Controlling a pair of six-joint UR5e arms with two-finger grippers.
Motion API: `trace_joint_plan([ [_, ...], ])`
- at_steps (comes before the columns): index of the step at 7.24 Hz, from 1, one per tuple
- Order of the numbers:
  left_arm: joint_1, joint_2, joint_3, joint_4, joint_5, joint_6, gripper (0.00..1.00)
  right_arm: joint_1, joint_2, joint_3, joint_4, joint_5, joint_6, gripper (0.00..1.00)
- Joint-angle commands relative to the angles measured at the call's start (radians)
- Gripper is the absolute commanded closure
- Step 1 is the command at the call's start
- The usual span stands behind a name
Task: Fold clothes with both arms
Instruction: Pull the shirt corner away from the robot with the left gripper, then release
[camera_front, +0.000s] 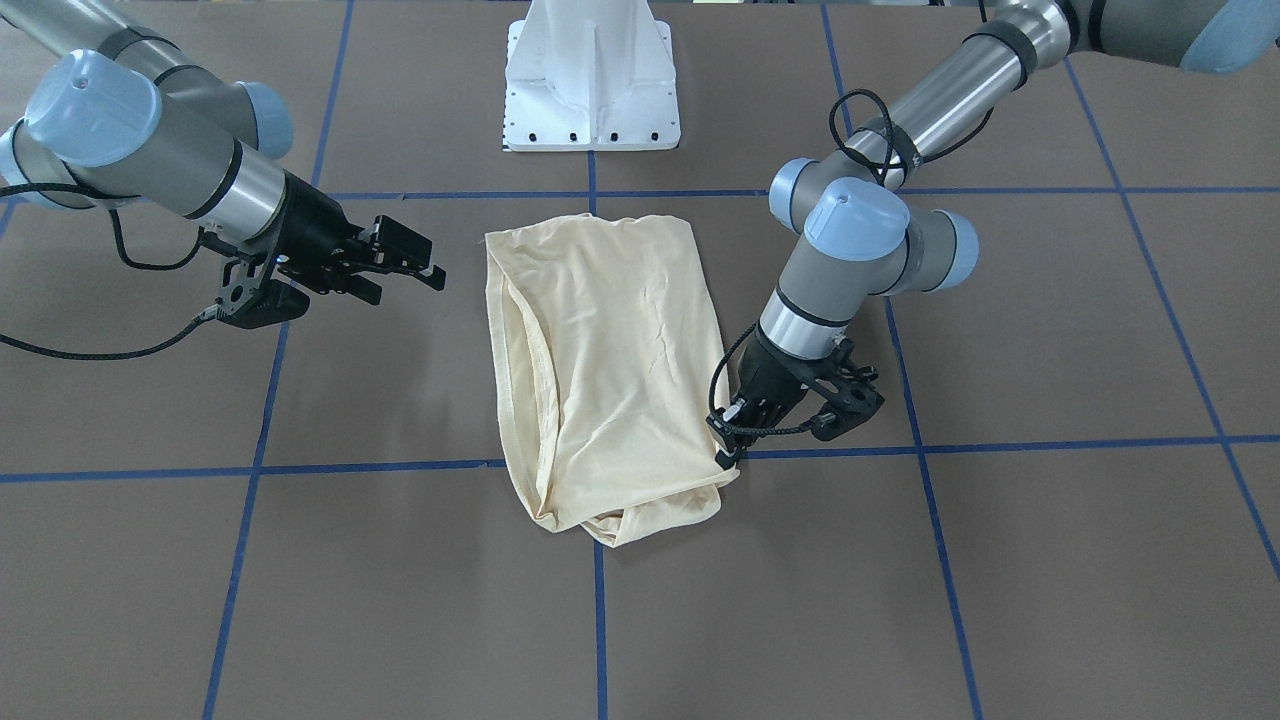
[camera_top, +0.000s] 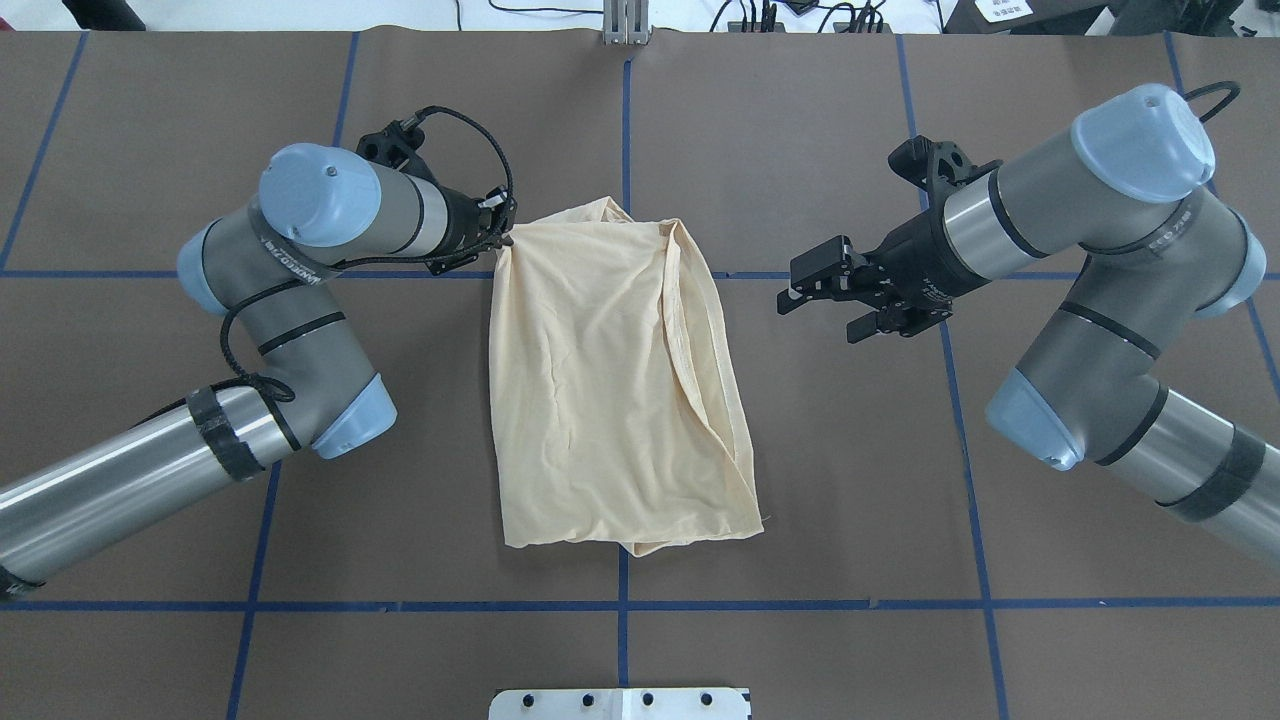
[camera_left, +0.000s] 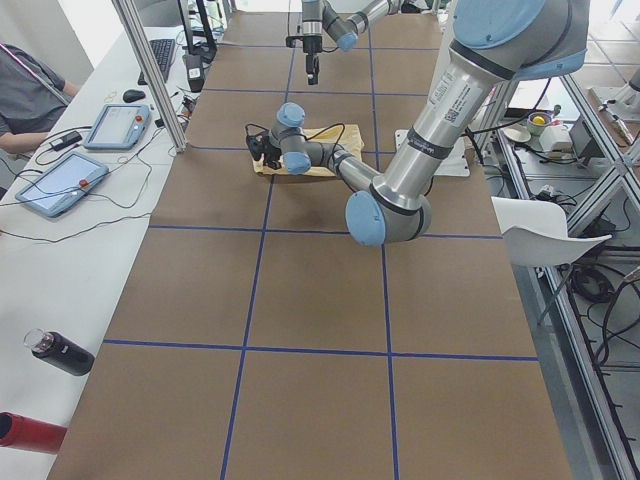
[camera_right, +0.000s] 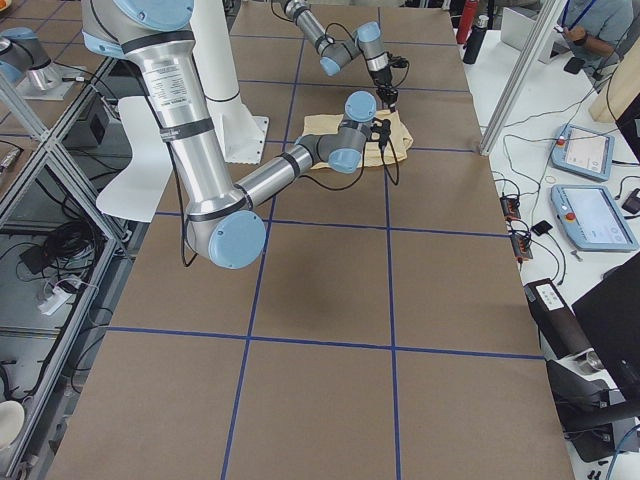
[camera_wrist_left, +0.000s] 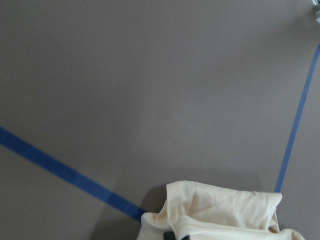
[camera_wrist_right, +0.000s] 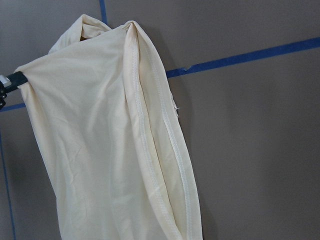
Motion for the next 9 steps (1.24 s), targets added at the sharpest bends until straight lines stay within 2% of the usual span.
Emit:
trace_joint_plan([
  [1,-0.027,-0.076,0.142,-0.083,0.038,0.017,1.00,0.008,-0.010,0.000,0.000,0.001,0.000,0.00],
  [2,-0.028,-0.089,0.176,-0.100,0.085,0.021,1.00,0.010,-0.010,0.000,0.000,-0.003,0.002,0.00],
  [4,-0.036,-0.090,0.178,-0.099,0.088,0.024,0.97,0.005,-0.010,-0.002,-0.001,-0.043,0.000,0.00],
  [5,-0.057,-0.090,0.178,-0.099,0.086,0.026,0.35,0.002,-0.010,-0.003,-0.001,-0.049,-0.004,0.00],
  [6,-0.085,-0.087,0.178,-0.094,0.084,0.036,0.00,0.001,-0.008,-0.006,-0.001,-0.051,-0.005,0.00],
  [7,-0.114,-0.081,0.175,-0.089,0.077,0.068,0.00,-0.002,-0.004,-0.006,-0.001,-0.064,-0.006,0.00],
  [8,-0.140,-0.060,0.157,-0.089,0.062,0.089,0.00,-0.025,0.006,-0.005,-0.003,-0.127,-0.006,0.00],
  [9,-0.148,-0.002,0.079,-0.088,-0.025,0.093,0.00,-0.063,0.028,-0.009,-0.003,-0.194,-0.011,0.00],
])
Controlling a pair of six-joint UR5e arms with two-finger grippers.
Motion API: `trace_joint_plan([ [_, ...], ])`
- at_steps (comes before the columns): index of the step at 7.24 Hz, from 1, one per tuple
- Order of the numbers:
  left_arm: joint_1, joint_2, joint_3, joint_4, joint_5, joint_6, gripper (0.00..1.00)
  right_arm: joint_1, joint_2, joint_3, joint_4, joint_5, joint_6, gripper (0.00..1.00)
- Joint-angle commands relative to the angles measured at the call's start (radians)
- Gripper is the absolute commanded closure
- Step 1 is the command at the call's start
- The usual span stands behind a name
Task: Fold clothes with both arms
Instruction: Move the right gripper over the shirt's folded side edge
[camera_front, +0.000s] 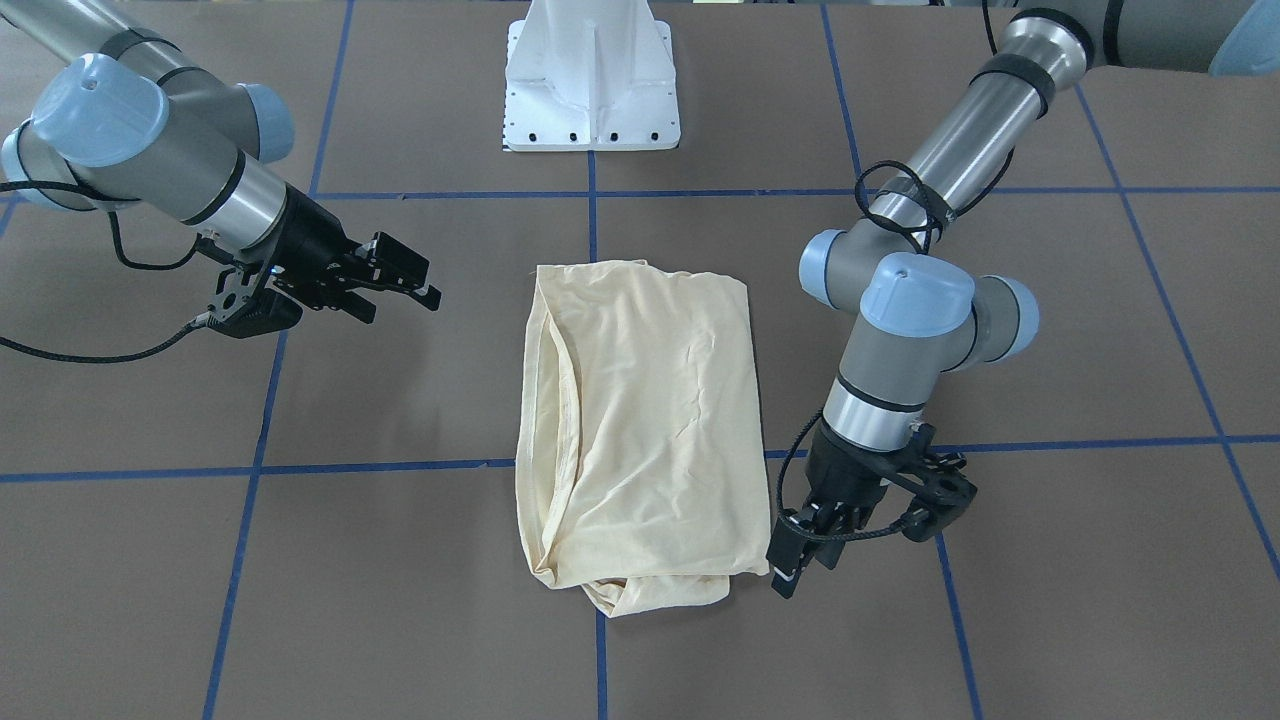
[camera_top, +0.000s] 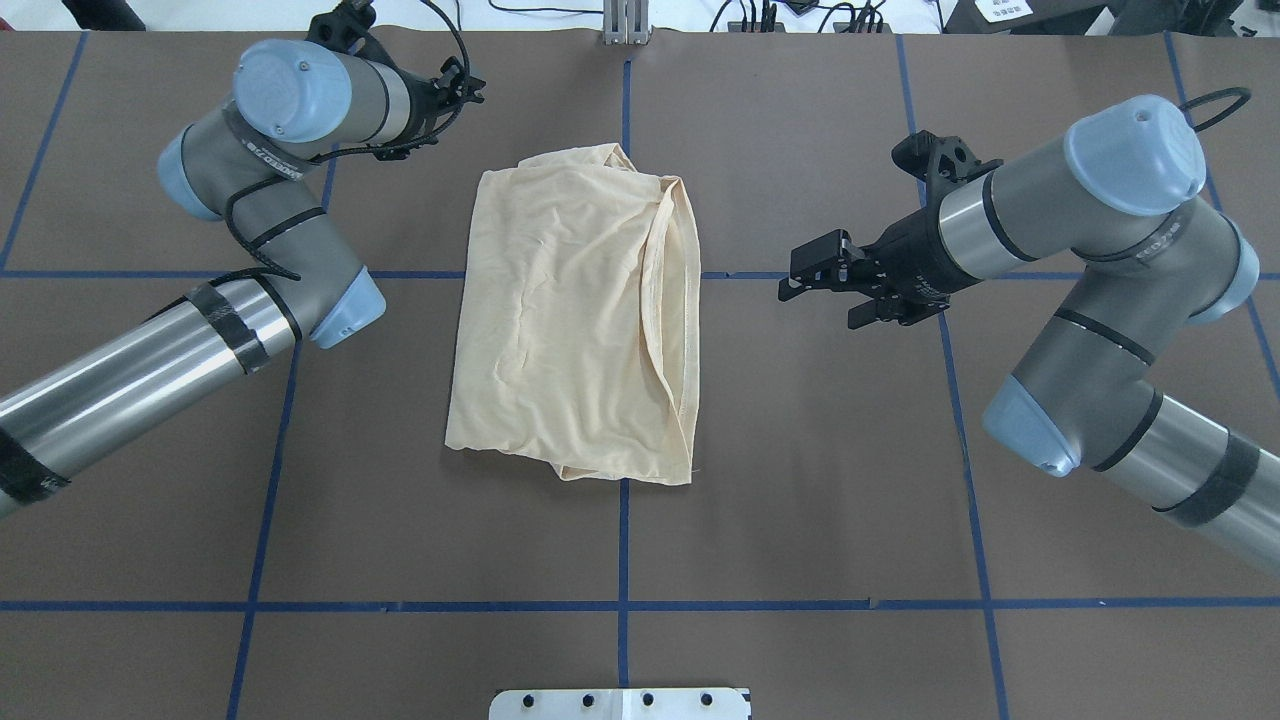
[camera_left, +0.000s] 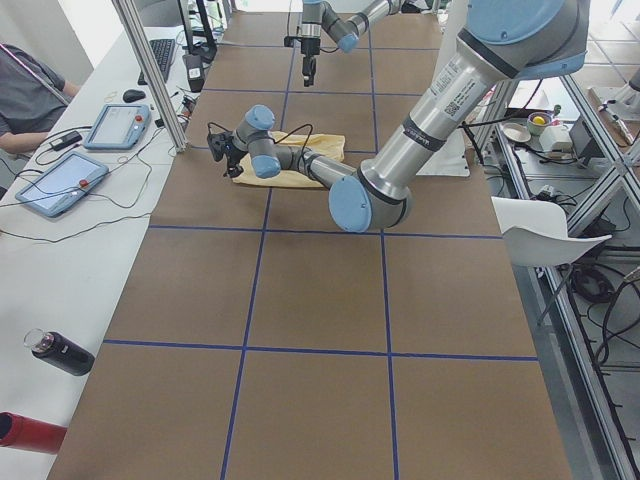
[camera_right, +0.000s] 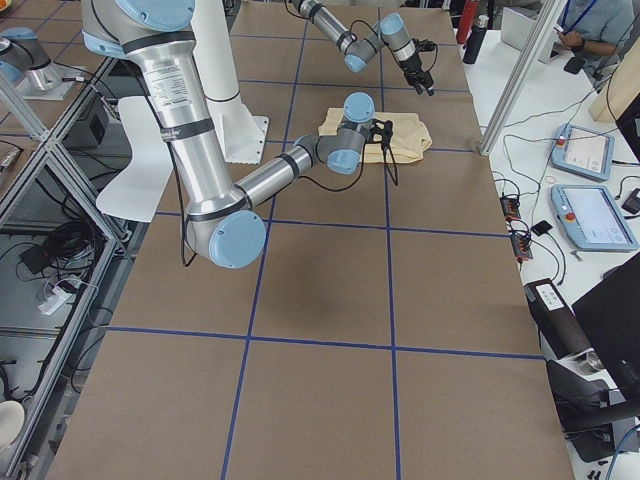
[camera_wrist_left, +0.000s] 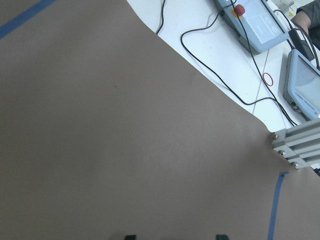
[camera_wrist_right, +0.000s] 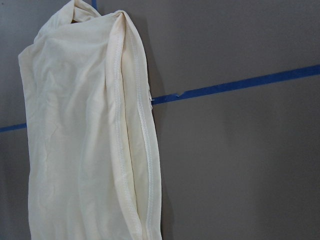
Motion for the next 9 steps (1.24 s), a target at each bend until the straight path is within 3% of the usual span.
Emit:
trace_joint_plan([
  [1,-0.021,0.124,-0.173,0.003,-0.117,0.030,0.00,-0.075,0.048,-0.005,-0.040,-0.141,-0.071,0.00],
  [2,-0.021,0.171,-0.249,0.006,-0.121,0.061,0.00,-0.110,0.109,-0.005,-0.169,-0.205,-0.165,0.00],
  [4,-0.021,0.196,-0.297,0.005,-0.157,0.061,0.00,-0.213,0.257,-0.011,-0.438,-0.388,-0.333,0.00],
  [5,-0.021,0.212,-0.317,0.005,-0.161,0.061,0.00,-0.271,0.289,-0.038,-0.491,-0.515,-0.381,0.00],
  [6,-0.021,0.216,-0.318,0.005,-0.170,0.061,0.00,-0.287,0.352,-0.128,-0.493,-0.560,-0.392,0.00],
  [7,-0.020,0.223,-0.318,0.003,-0.173,0.062,0.00,-0.288,0.427,-0.234,-0.493,-0.575,-0.390,0.00],
  [9,-0.017,0.223,-0.318,0.000,-0.173,0.061,0.00,-0.296,0.435,-0.296,-0.493,-0.594,-0.428,0.01],
])
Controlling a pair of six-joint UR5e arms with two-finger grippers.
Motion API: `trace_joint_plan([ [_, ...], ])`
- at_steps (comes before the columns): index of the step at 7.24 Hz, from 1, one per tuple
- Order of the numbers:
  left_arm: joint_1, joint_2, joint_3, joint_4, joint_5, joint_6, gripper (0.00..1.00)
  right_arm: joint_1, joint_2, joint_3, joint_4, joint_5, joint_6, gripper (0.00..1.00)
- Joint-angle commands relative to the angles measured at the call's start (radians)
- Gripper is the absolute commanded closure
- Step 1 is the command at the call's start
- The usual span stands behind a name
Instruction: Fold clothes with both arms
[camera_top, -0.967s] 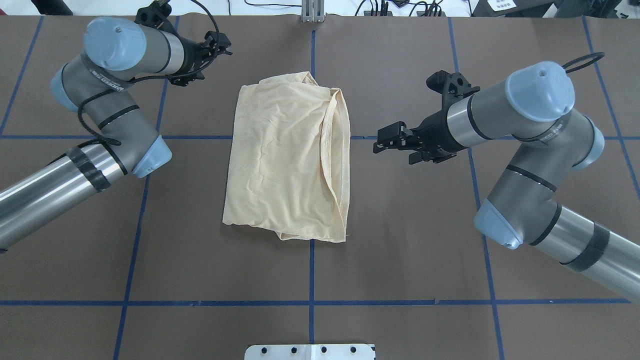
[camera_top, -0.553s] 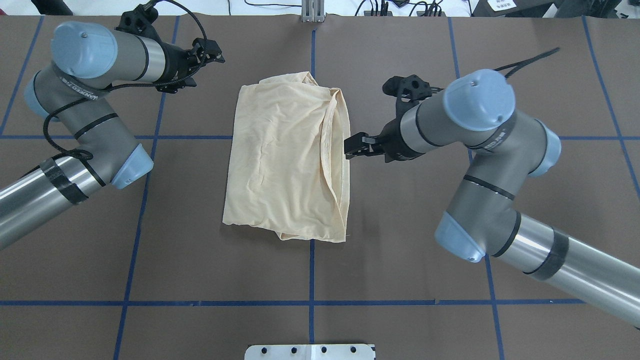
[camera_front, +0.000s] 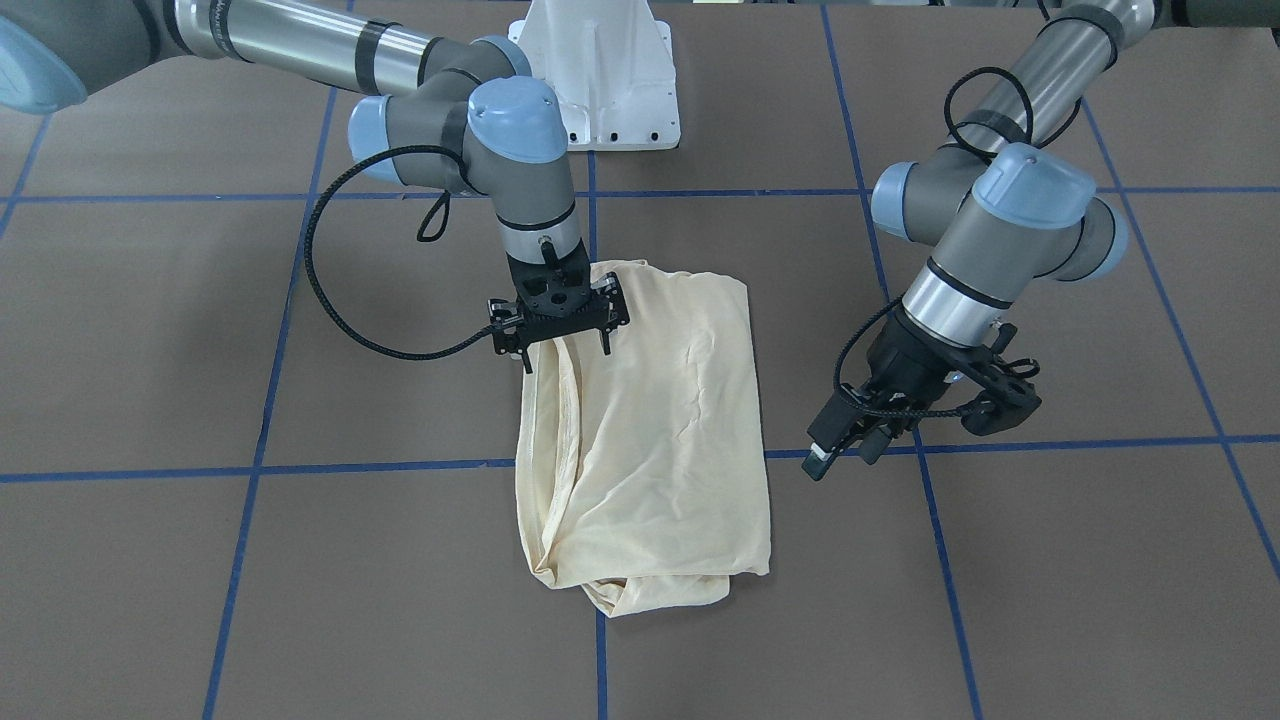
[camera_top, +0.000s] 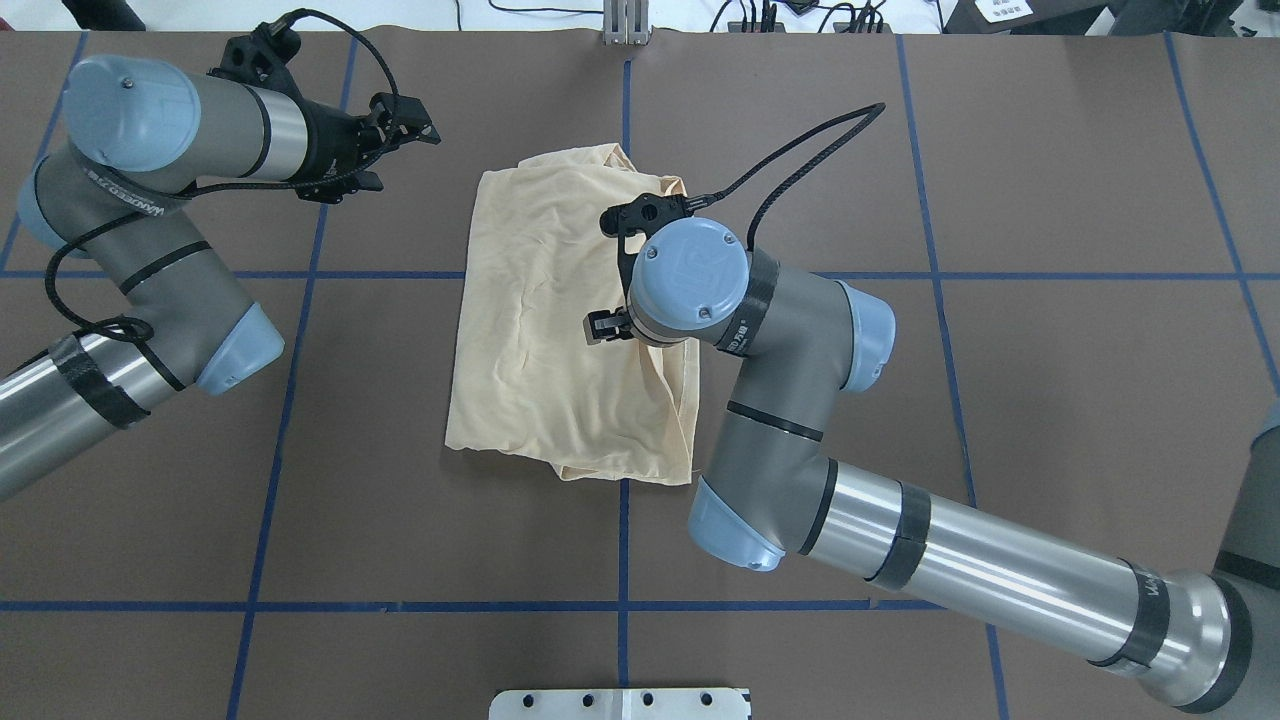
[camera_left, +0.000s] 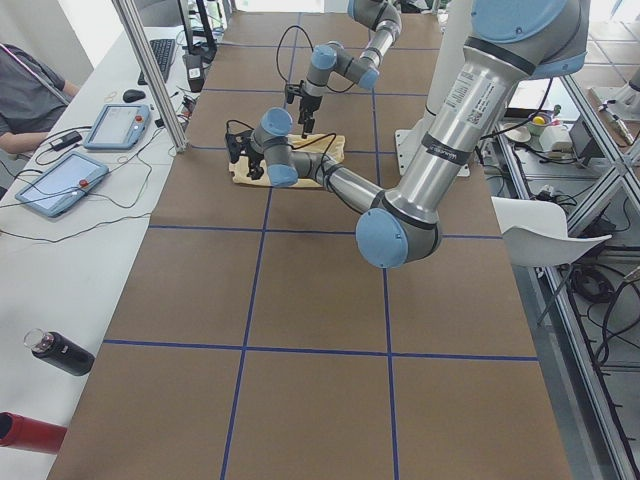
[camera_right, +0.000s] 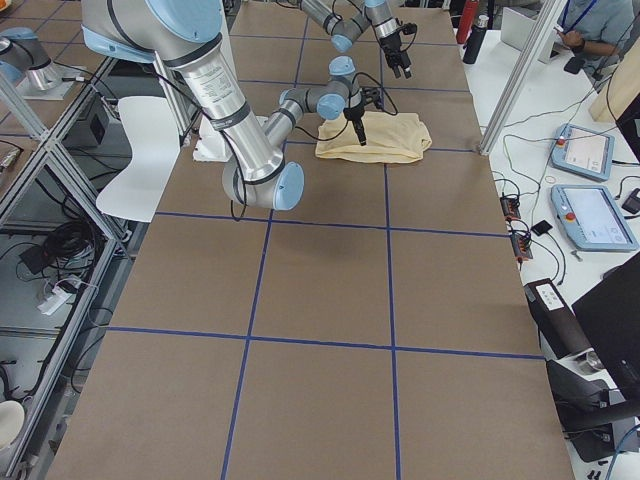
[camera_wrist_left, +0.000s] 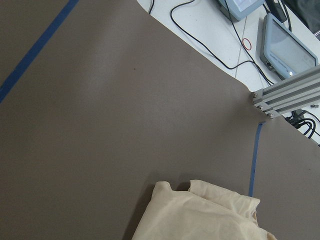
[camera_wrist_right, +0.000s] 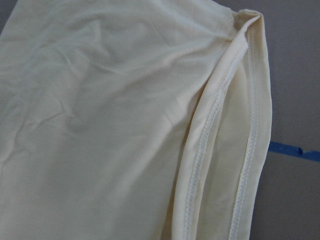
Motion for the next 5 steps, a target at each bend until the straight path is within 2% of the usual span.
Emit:
trace_joint_plan([
  [1,0.003,0.001,0.001,-0.005,-0.001,-0.001,0.00,-0.008,0.008,-0.049,-0.002,-0.012,-0.028,0.08],
  [3,0.003,0.001,0.001,-0.008,0.001,-0.001,0.00,-0.010,0.018,-0.087,-0.002,-0.012,-0.053,0.20],
  [4,0.003,0.003,0.001,-0.009,-0.001,-0.001,0.00,-0.010,0.015,-0.087,-0.002,-0.009,-0.054,0.32],
  [5,0.003,0.001,0.004,-0.011,0.001,0.000,0.00,-0.010,0.015,-0.087,-0.002,-0.009,-0.054,0.50],
])
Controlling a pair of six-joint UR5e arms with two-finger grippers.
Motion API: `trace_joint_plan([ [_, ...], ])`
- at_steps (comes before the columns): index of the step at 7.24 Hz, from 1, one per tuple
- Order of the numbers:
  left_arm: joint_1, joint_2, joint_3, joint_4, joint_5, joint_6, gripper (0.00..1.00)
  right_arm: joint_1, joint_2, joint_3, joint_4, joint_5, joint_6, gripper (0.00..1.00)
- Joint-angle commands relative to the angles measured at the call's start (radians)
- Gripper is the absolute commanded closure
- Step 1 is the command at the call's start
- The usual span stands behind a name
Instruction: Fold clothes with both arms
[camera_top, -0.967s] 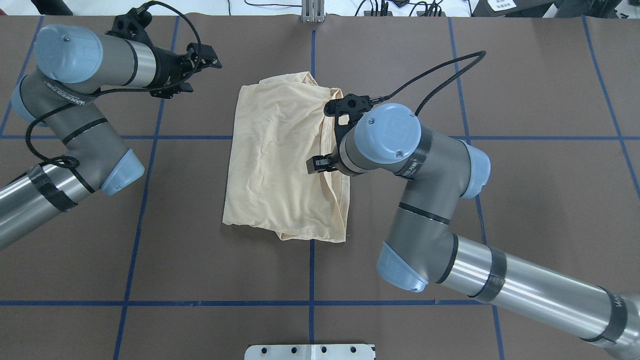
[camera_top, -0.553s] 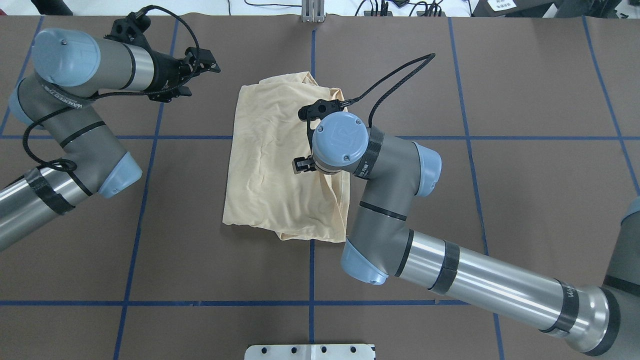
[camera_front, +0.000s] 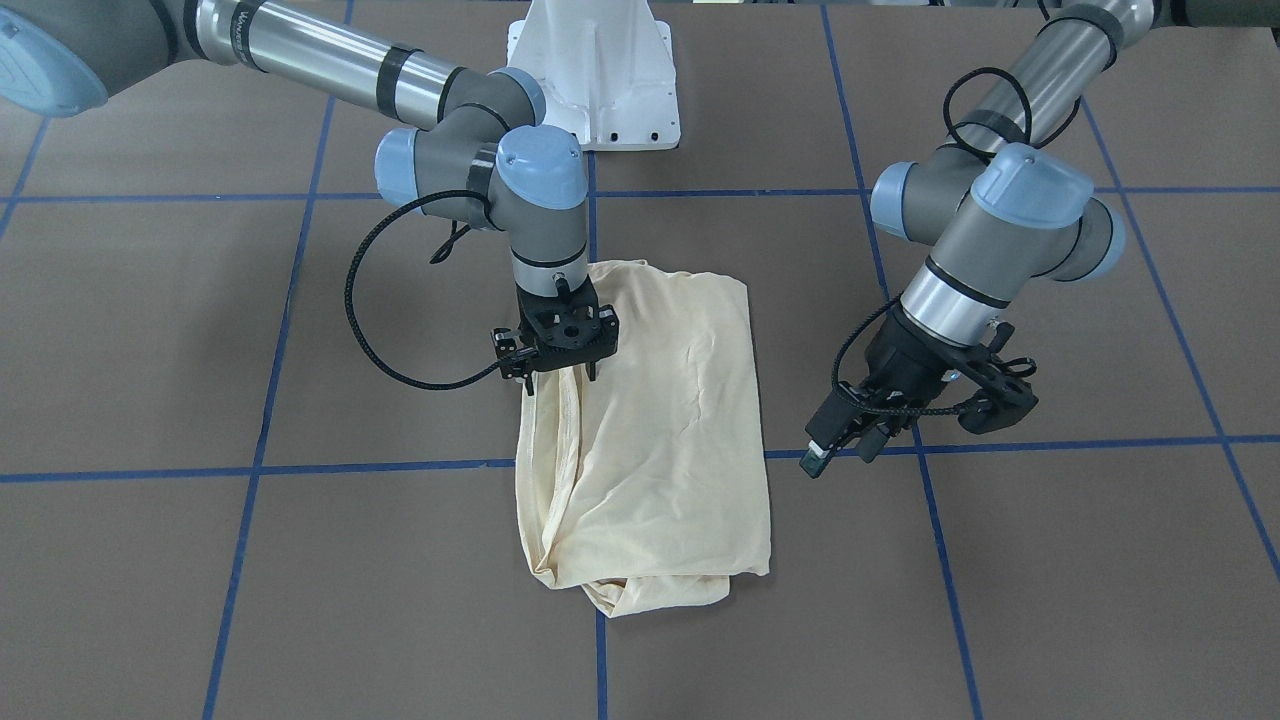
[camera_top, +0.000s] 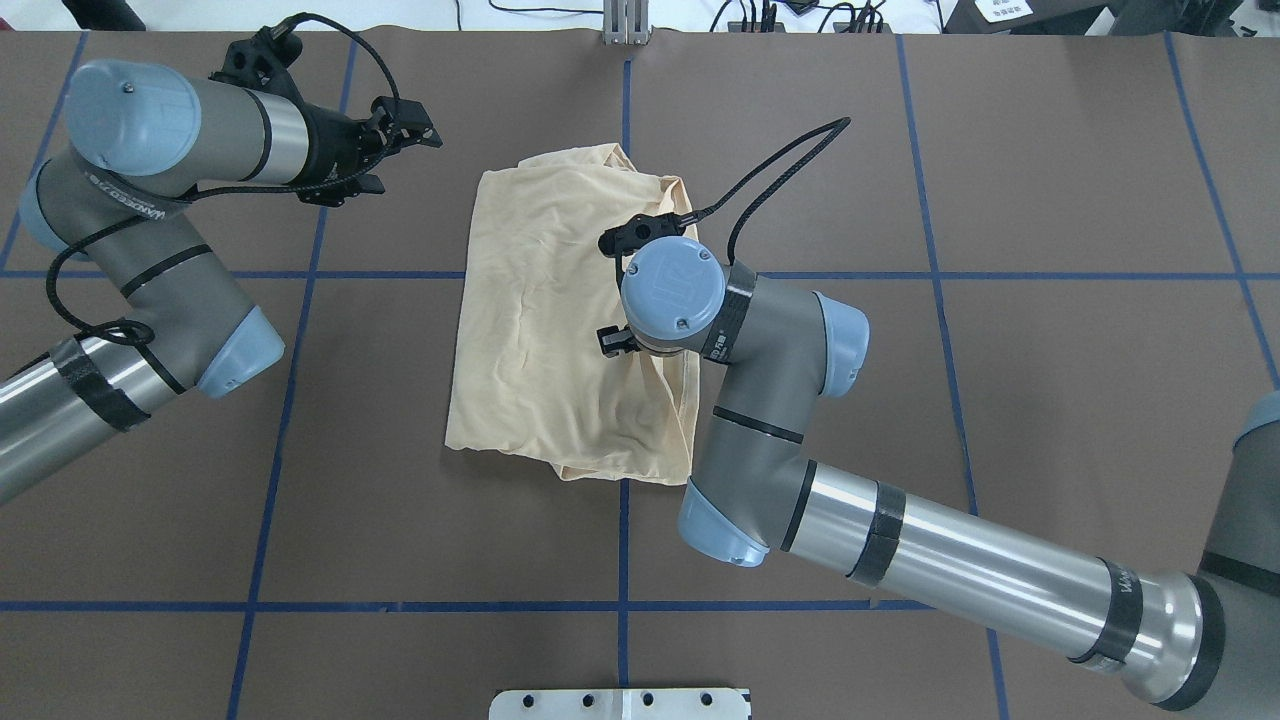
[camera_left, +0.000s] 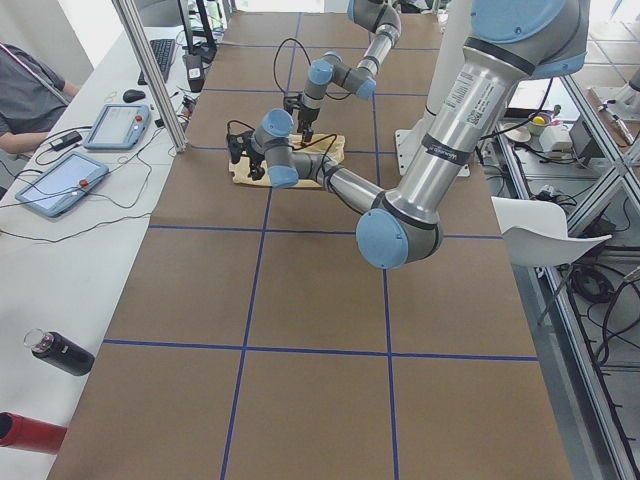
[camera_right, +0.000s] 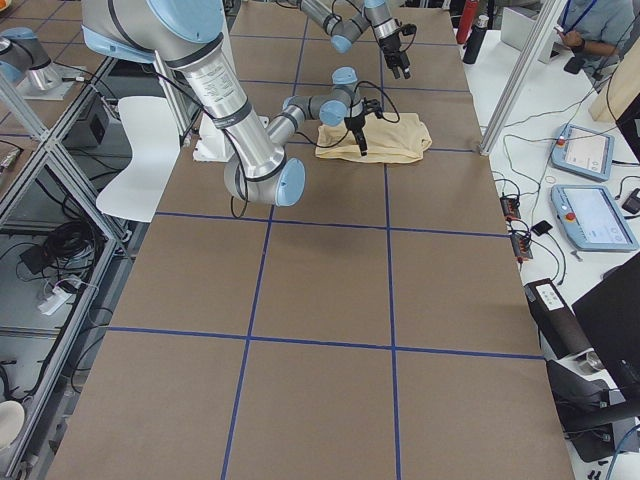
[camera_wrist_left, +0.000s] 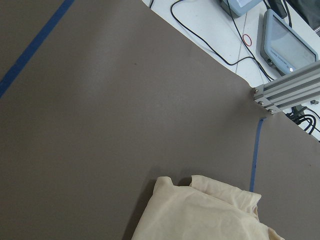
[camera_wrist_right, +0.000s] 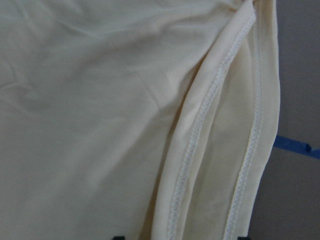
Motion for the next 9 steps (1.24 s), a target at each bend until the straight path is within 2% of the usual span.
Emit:
trace_joint_plan([
  [1,0.000,-0.001,0.002,0.000,0.001,0.000,0.00,0.000,-0.002,-0.002,0.000,0.001,-0.003,0.60],
  [3,0.003,-0.001,0.004,-0.002,0.002,0.000,0.00,0.000,-0.005,-0.004,0.000,-0.001,-0.005,0.64],
  [8,0.002,0.002,0.007,0.003,0.002,0.001,0.00,0.006,-0.001,0.001,-0.003,-0.002,-0.010,0.65],
  [9,0.002,0.002,0.008,0.001,0.004,0.001,0.00,0.006,0.004,0.001,-0.002,-0.002,-0.010,0.71],
])
